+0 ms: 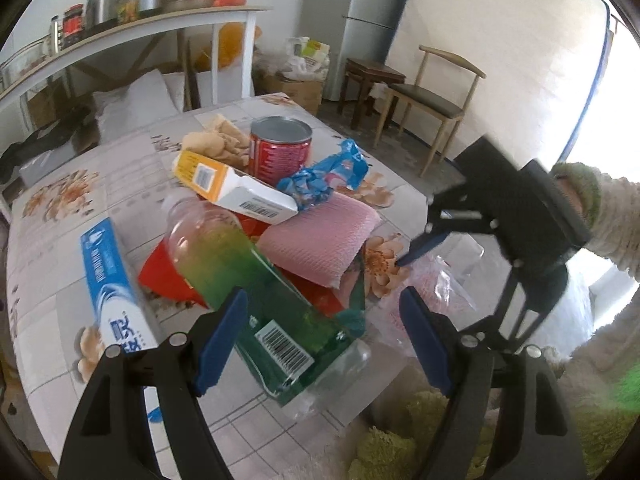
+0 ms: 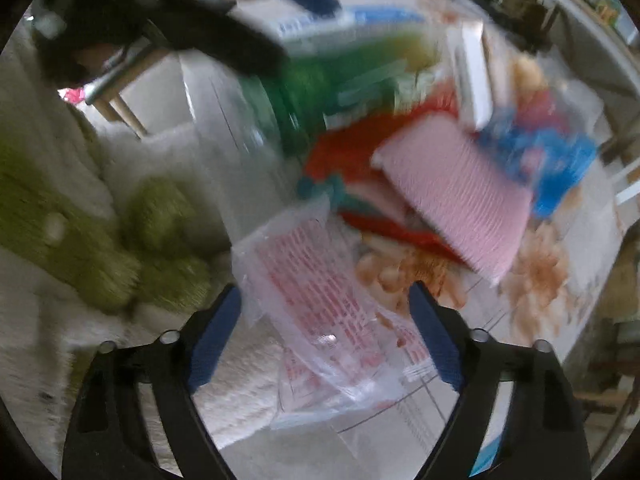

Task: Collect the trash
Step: 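Grasp the clear plastic bag with red print with the right tool, then grasp the blue crumpled wrapper with the left tool while the right tool holds the bag, then carry both items to the wastebasket and open the right tool to drop the bag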

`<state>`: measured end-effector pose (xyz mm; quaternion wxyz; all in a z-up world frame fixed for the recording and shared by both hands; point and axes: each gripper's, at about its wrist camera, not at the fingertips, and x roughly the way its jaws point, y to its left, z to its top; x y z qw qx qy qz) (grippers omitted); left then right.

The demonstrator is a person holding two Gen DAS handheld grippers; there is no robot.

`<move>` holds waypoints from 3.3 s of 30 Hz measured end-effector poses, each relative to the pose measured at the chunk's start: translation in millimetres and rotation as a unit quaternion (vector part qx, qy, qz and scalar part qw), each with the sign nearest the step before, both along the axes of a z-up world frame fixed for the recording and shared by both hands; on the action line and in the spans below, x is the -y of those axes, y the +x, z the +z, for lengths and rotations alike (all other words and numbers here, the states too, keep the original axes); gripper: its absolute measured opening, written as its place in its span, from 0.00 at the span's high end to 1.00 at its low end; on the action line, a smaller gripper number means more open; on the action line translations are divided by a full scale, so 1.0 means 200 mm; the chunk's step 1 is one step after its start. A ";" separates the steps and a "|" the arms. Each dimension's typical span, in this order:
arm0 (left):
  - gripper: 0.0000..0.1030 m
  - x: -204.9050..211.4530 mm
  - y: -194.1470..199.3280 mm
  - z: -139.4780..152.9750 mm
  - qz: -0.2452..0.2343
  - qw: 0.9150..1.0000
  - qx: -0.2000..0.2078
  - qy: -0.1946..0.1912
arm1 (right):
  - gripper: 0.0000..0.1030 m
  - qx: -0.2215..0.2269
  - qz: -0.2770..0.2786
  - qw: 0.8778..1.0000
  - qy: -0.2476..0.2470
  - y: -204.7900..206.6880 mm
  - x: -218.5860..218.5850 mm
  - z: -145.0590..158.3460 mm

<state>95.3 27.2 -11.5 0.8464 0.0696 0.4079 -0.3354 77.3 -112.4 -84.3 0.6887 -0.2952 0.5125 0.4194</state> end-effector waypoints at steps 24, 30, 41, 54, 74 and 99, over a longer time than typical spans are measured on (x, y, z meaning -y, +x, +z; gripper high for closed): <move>0.41 0.33 0.27 0.04 0.013 0.998 0.035 0.042 | 0.62 -0.034 -0.512 0.827 0.228 0.07 0.57 -0.05; 0.44 0.52 0.26 0.01 -0.014 0.985 0.114 0.130 | 0.64 -0.036 -0.533 0.808 0.250 0.12 0.69 -0.04; 0.72 0.77 0.25 -0.19 -0.069 0.938 0.203 0.273 | 0.65 -0.037 -0.529 0.810 0.251 0.11 0.74 -0.02; 0.90 0.76 0.08 -0.08 -0.073 0.914 0.284 0.282 | 0.73 -0.027 -0.535 0.801 0.268 0.06 0.78 0.02; 0.90 1.25 0.39 0.39 -0.132 0.990 0.015 -0.043 | 0.74 0.033 -0.668 0.638 0.381 -0.30 1.53 0.19; 0.39 2.53 0.79 -0.37 -0.122 0.977 -0.173 0.026 | 0.35 -0.041 -0.826 0.444 0.345 -0.06 2.46 -0.51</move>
